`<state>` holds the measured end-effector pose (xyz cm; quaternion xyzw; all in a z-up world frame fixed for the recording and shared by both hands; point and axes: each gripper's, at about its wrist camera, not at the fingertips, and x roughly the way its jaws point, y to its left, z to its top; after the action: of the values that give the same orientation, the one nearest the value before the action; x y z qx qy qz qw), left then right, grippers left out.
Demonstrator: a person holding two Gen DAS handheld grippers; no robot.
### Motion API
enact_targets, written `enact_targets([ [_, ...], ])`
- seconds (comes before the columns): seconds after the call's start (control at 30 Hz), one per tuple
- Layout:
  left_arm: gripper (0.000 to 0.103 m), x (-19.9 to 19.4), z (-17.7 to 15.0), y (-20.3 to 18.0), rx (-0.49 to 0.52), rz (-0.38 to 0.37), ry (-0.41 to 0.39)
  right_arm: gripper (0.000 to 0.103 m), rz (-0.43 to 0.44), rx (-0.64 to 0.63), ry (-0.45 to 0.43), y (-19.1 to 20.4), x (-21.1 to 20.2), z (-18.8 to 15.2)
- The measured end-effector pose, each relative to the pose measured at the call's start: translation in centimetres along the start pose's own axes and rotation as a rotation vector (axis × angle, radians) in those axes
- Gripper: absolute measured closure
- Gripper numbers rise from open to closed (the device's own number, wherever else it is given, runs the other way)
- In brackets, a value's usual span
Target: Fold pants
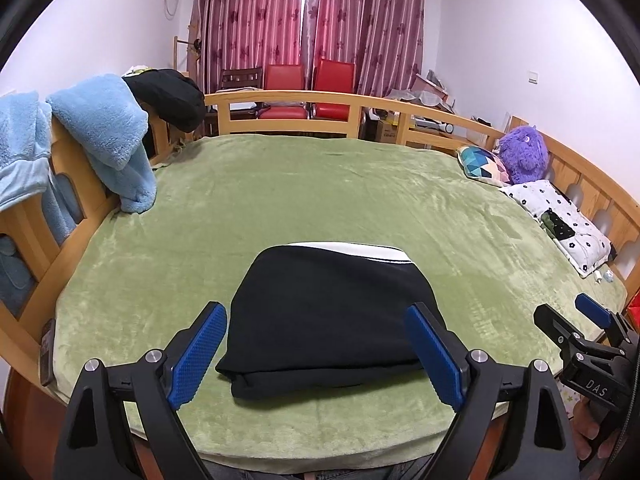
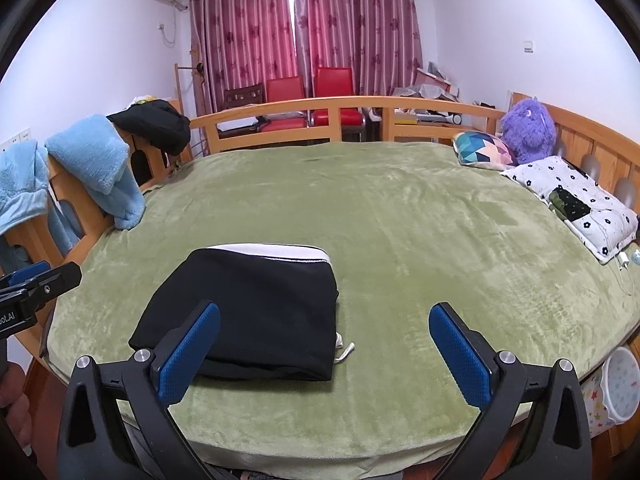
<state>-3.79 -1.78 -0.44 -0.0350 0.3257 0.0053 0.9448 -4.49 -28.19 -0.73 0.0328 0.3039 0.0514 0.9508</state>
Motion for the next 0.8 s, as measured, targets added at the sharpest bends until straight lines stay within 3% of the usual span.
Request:
enact_targets([
  [0.8, 0.012, -0.45, 0.12, -0.31, -0.004, 0.016, -0.001, 0.000, -0.009, 0.008, 0.002, -0.13, -0.19, -0.02],
])
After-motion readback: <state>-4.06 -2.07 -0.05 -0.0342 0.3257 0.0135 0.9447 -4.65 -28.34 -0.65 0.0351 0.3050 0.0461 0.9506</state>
